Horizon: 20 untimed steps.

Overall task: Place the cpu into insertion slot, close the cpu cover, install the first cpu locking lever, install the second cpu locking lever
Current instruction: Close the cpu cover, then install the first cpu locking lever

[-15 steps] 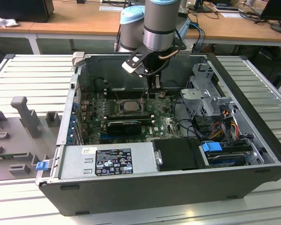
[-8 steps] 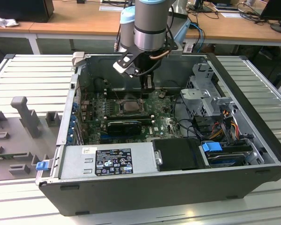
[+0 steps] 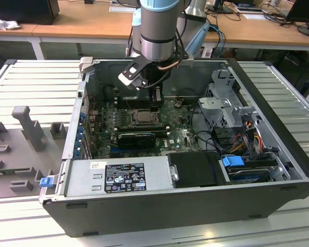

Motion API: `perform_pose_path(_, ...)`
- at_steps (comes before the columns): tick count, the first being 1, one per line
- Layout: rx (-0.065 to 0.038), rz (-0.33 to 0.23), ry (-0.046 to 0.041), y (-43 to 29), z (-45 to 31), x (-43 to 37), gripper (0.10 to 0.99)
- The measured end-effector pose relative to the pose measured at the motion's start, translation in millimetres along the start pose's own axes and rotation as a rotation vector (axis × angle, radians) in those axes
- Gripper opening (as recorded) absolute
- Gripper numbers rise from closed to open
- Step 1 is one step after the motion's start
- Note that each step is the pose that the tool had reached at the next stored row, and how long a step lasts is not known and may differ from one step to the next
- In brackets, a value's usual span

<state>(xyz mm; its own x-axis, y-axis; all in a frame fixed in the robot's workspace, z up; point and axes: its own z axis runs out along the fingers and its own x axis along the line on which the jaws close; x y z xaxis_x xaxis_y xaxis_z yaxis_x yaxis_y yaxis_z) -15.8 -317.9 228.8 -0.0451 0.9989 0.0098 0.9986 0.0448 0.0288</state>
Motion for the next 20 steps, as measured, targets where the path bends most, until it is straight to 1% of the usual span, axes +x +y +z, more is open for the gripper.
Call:
perform_pose_path(3, 0.002, -0.011, 0.0004, -3.5, 0.9, 0.7, 0.106)
perform_pose_path(6, 0.003, -0.018, 0.0006, -10.0, 1.2, 1.3, 0.106)
perform_pose_path(8, 0.003, -0.019, 0.0007, -12.1, 1.2, 1.4, 0.106)
perform_pose_path(9, 0.003, -0.019, 0.0013, -13.4, 1.1, 1.4, 0.106)
perform_pose_path(10, 0.003, -0.019, 0.0044, -14.8, 1.2, 1.4, 0.106)
perform_pose_path(11, 0.003, -0.019, 0.0057, -16.8, 1.3, 1.6, 0.106)
perform_pose_path(14, 0.003, -0.019, 0.0057, -20.5, 1.1, 1.8, 0.106)
perform_pose_path(16, 0.003, -0.019, 0.0057, -22.2, 1.1, 1.8, 0.106)
perform_pose_path(20, 0.003, -0.019, 0.0054, -23.1, 0.0, 1.8, 0.106)
